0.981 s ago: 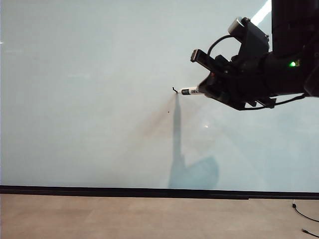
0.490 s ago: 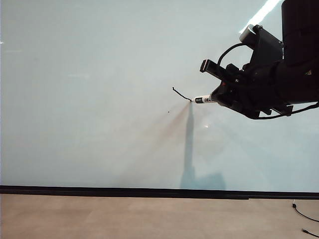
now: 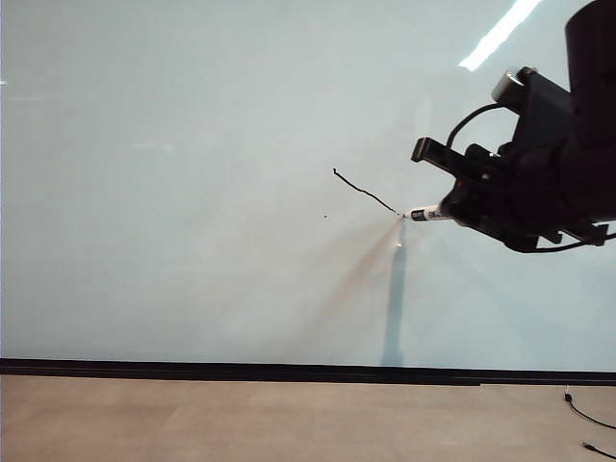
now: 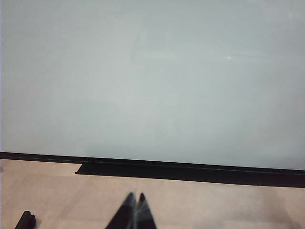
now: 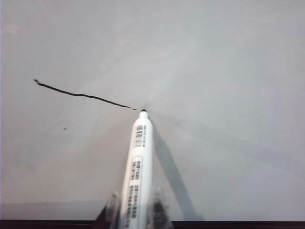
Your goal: Pick up the pen on the shelf to the right of the whiteboard and draw a cross mark.
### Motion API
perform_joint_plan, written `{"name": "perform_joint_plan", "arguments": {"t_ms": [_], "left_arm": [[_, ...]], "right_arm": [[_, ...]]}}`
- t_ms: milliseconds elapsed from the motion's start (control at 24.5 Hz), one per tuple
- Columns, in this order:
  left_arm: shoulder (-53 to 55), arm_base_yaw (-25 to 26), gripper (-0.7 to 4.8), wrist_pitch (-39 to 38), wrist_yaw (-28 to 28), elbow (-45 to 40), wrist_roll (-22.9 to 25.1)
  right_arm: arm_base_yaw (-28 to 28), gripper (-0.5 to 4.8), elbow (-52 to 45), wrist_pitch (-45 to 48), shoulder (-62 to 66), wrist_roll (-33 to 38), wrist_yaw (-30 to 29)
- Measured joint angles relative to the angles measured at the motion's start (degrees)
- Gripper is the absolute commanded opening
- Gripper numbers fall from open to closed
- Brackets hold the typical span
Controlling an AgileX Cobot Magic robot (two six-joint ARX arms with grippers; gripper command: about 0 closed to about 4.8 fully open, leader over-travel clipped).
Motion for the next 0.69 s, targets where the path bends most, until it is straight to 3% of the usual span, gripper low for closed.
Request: {"name": "perform_joint_plan", "arguments": {"t_ms": [204, 368, 531, 695], "left_arm": [[0.0, 0.0, -0.05, 0.0, 0.0, 0.0, 0.0], [0.0, 0.0, -0.05, 0.0, 0.0, 0.0, 0.0], [0.0, 0.0, -0.05, 0.0, 0.0, 0.0, 0.0], [0.0, 0.0, -0.04, 0.0, 0.0, 0.0, 0.0]], "right_arm": [[-0.2, -0.05, -0.4, 0.4, 0.0, 0.2, -0.2], [1.7, -0.05, -0.4, 0.5, -0.3, -2.2, -4.2], [2.3, -0.05, 0.0, -1.7, -2.5, -11.7, -10.1], [2.3, -0.05, 4.2, -14.3, -5.9, -22.5, -11.4]]}}
